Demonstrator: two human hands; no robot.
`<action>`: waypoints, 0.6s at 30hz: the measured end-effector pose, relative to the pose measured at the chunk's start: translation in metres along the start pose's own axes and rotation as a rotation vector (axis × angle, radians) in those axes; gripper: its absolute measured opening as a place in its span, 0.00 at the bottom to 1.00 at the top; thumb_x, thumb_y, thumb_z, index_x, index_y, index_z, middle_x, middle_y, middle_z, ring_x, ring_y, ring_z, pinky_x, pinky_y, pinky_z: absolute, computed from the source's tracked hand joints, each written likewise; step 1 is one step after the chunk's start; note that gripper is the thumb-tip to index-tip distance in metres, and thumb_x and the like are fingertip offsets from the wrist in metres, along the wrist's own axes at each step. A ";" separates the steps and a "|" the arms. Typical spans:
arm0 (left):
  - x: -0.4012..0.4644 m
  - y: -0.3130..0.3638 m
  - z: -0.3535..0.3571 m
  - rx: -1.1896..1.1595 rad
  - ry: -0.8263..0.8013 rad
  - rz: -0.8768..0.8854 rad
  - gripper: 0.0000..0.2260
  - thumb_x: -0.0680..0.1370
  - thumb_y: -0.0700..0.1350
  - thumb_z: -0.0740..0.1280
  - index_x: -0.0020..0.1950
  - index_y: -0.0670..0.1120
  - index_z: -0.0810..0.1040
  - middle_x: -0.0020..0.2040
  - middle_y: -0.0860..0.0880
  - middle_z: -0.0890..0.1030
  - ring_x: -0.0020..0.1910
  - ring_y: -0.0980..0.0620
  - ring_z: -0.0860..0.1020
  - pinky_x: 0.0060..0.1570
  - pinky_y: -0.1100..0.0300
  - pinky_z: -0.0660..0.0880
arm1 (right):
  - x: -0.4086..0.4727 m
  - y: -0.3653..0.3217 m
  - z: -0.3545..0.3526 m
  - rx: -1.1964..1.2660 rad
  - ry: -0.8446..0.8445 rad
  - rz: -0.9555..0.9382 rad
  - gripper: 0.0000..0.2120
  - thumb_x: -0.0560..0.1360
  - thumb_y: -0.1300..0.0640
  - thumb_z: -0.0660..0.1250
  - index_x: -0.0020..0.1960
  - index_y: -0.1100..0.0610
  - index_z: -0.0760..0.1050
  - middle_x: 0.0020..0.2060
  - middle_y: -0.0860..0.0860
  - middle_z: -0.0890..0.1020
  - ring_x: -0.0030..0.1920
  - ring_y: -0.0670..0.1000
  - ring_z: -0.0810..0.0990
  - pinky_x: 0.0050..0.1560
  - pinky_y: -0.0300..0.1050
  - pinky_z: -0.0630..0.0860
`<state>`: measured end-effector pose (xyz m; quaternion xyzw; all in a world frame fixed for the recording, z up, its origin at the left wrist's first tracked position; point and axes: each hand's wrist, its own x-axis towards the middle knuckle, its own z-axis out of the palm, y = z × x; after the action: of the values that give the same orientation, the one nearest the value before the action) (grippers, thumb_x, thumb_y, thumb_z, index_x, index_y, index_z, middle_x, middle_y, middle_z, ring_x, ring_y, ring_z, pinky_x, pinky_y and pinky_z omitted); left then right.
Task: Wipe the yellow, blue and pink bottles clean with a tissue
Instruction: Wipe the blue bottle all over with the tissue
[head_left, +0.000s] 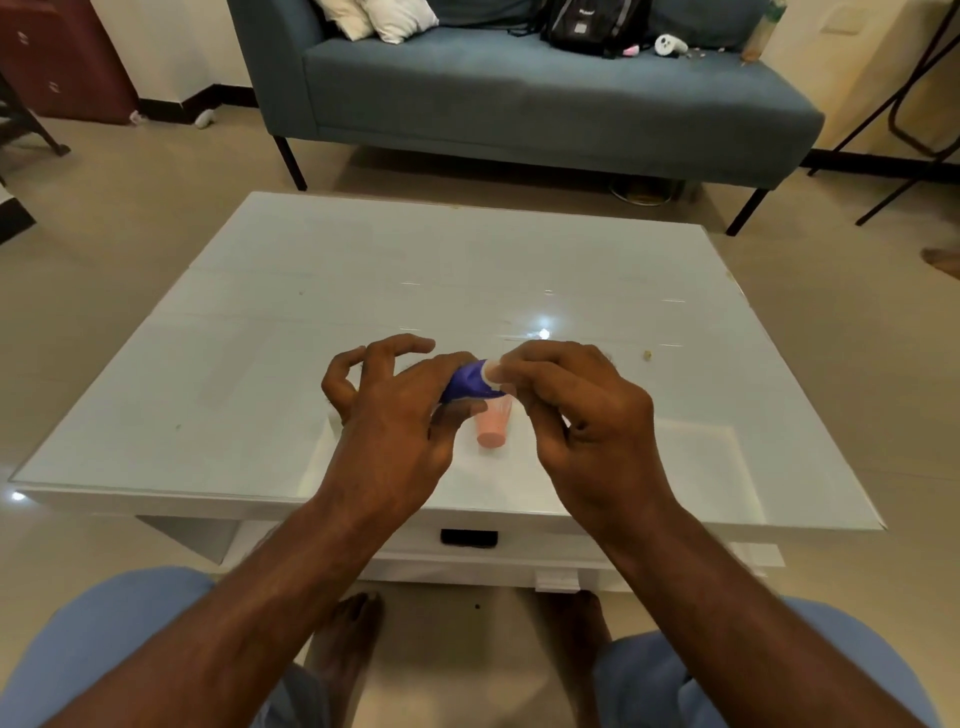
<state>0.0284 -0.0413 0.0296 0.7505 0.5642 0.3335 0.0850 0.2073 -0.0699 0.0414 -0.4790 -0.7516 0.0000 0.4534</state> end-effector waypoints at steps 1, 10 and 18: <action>0.002 -0.002 -0.002 -0.032 -0.007 -0.028 0.20 0.73 0.54 0.69 0.64 0.52 0.79 0.65 0.45 0.76 0.69 0.43 0.65 0.65 0.50 0.57 | 0.001 0.006 -0.002 -0.005 -0.005 0.050 0.09 0.76 0.66 0.73 0.56 0.59 0.85 0.52 0.53 0.86 0.54 0.52 0.84 0.57 0.46 0.82; 0.007 -0.003 -0.004 -0.445 -0.003 -0.105 0.24 0.70 0.68 0.62 0.64 0.62 0.70 0.66 0.48 0.76 0.64 0.48 0.74 0.61 0.46 0.75 | 0.009 0.003 -0.009 0.322 0.085 0.248 0.09 0.79 0.65 0.73 0.57 0.57 0.84 0.52 0.47 0.87 0.56 0.47 0.85 0.57 0.39 0.81; 0.009 0.005 -0.014 -0.795 0.027 -0.145 0.18 0.76 0.55 0.66 0.65 0.53 0.75 0.62 0.52 0.81 0.63 0.52 0.77 0.63 0.56 0.75 | -0.001 -0.005 0.012 0.350 -0.062 0.300 0.08 0.78 0.61 0.73 0.55 0.53 0.83 0.52 0.46 0.84 0.54 0.42 0.82 0.51 0.29 0.78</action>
<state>0.0255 -0.0384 0.0464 0.6131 0.4438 0.5287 0.3842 0.1952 -0.0679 0.0361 -0.4990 -0.6741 0.2124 0.5015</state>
